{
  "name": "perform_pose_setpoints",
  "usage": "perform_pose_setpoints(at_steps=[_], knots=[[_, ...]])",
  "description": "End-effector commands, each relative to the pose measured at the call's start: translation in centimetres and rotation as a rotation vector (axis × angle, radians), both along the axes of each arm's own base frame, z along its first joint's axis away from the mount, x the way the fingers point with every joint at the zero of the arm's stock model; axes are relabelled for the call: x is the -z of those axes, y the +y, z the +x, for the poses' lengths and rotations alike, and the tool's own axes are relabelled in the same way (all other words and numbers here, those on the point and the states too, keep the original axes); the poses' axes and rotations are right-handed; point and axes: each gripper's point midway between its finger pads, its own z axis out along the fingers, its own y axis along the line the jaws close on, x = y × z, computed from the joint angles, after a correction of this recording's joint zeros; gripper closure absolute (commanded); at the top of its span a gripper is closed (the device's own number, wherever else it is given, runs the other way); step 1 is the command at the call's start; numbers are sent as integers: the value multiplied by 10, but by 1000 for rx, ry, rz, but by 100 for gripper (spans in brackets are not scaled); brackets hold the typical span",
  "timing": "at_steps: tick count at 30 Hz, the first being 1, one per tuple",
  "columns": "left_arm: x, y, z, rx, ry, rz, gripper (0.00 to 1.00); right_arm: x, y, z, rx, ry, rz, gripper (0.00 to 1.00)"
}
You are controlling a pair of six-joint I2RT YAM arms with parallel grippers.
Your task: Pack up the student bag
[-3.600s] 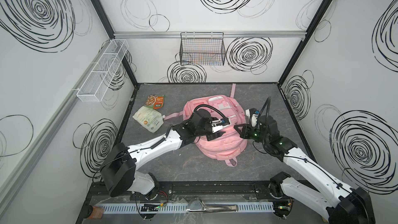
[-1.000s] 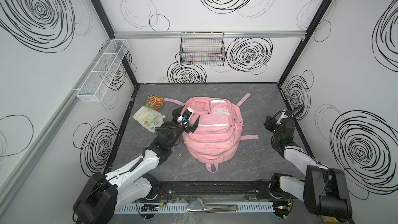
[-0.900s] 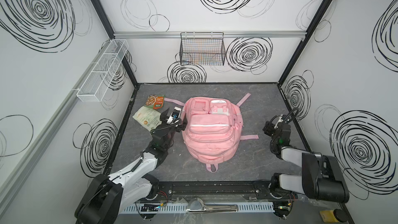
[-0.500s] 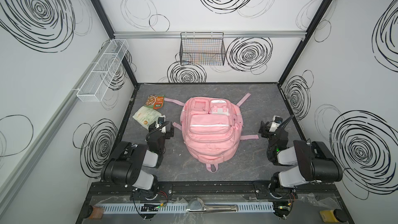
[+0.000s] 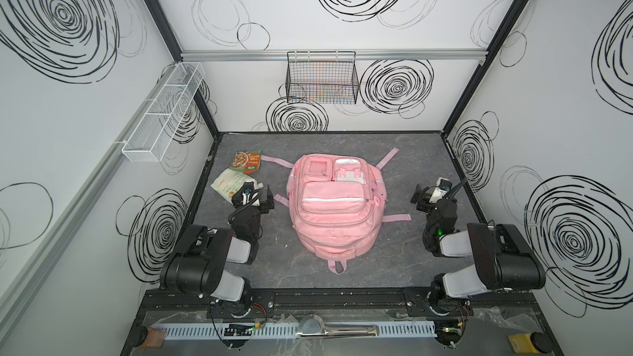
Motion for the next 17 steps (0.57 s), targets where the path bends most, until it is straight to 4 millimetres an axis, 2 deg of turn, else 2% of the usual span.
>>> perform_pose_setpoints(at_steps=[1,4,17], knots=[[-26,0,5,-17,-100,-19,4,-15,-2,4,16,-46,-6,0],[-28,2,-1,-68,-121,-5,4,-15,-2,4,18,-48,-7,0],[-28,5,0,-72,-120,-12,4,-15,-2,4,16,-47,-6,0]])
